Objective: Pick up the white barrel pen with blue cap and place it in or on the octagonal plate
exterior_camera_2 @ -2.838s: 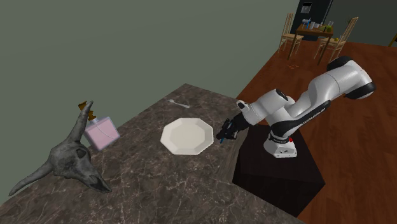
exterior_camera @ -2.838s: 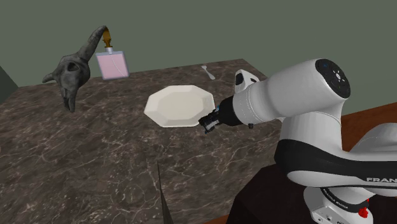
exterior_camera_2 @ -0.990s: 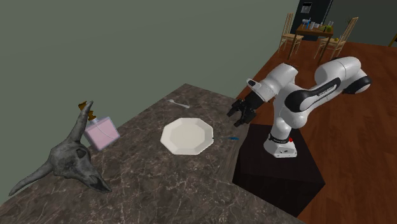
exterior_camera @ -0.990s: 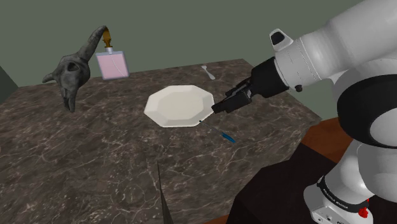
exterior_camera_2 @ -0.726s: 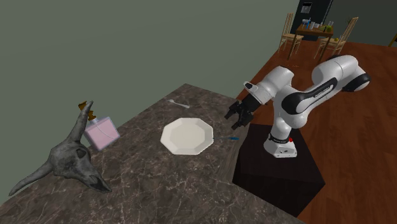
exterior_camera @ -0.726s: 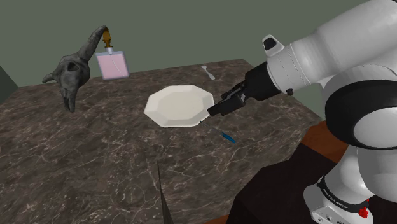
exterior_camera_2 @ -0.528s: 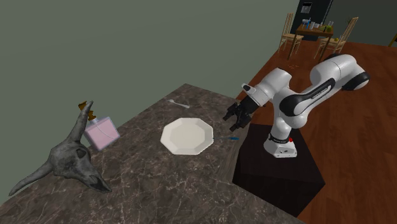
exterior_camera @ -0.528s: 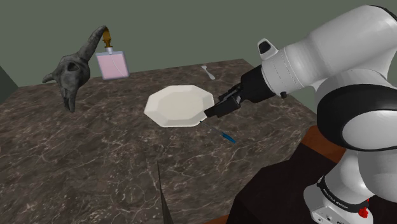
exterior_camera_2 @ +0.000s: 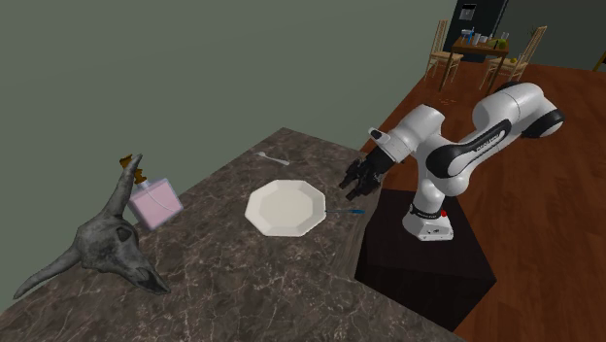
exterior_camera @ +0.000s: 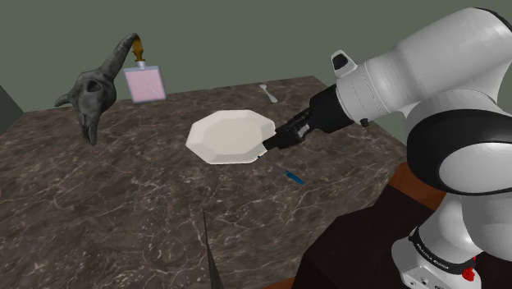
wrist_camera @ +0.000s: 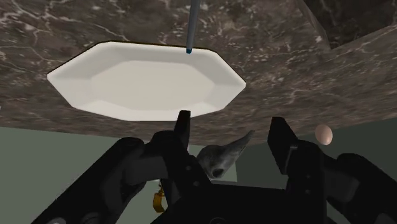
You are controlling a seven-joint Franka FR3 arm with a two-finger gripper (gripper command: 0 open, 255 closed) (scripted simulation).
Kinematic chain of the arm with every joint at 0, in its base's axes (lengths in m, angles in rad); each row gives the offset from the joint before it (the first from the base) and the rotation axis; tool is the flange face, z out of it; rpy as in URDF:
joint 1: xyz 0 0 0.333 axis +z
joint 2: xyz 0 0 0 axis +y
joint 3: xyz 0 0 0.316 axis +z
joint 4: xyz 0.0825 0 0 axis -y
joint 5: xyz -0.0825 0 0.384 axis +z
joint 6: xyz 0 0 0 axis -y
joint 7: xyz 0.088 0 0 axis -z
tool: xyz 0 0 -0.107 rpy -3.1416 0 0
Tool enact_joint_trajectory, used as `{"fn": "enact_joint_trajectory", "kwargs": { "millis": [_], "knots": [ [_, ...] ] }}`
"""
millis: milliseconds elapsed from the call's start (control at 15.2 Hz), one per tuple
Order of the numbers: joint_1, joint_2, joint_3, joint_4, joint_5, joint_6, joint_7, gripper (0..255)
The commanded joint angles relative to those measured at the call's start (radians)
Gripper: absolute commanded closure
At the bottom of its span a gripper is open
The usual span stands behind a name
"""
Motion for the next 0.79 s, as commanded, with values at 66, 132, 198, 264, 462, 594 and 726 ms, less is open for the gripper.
{"fn": "enact_joint_trajectory", "kwargs": {
  "millis": [66, 132, 198, 264, 462, 594, 726],
  "knots": [
    [0.0, 0.0, 0.0, 0.0, 0.0, 0.0, 0.0, 255],
    [0.0, 0.0, 0.0, 0.0, 0.0, 0.0, 0.0, 255],
    [0.0, 0.0, 0.0, 0.0, 0.0, 0.0, 0.0, 255],
    [0.0, 0.0, 0.0, 0.0, 0.0, 0.0, 0.0, 255],
    [0.0, 0.0, 0.0, 0.0, 0.0, 0.0, 0.0, 255],
    [0.0, 0.0, 0.0, 0.0, 0.0, 0.0, 0.0, 0],
    [-0.061, 0.082, -0.02, 0.124, -0.057, -0.281, 0.028, 0]
  ]
}}
